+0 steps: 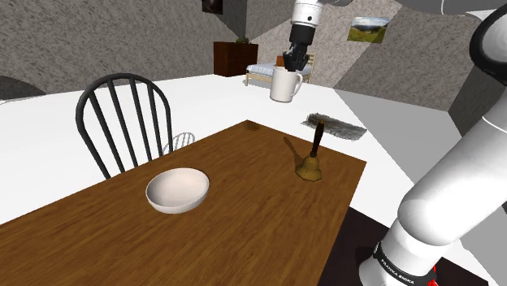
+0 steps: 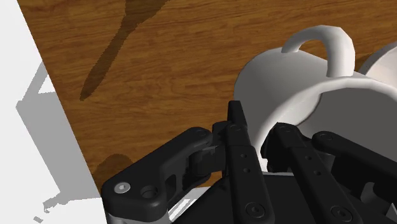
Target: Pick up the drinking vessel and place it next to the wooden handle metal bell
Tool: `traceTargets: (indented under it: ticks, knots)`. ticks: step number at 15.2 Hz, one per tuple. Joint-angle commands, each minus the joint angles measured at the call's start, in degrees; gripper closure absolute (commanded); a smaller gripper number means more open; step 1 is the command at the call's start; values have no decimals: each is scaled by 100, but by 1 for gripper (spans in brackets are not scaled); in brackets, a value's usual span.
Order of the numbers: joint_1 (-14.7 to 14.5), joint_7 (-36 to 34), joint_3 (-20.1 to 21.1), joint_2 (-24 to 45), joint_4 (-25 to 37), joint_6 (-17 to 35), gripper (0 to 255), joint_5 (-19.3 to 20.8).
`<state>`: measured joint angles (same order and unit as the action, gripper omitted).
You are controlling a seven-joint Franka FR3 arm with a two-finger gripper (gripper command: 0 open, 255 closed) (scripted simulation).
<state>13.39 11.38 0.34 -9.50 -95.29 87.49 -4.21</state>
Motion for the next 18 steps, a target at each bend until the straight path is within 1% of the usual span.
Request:
traceTargets:
  ticks: [1, 7, 13, 18]
  knots:
    - [118, 291, -171, 175, 237, -80, 255, 19]
    - [469, 1087, -626, 772, 939, -244, 255, 1]
    - [880, 1831, -1002, 1589, 1968, -524, 255, -136]
    - [858, 1843, -986, 1406, 1328, -65, 255, -100]
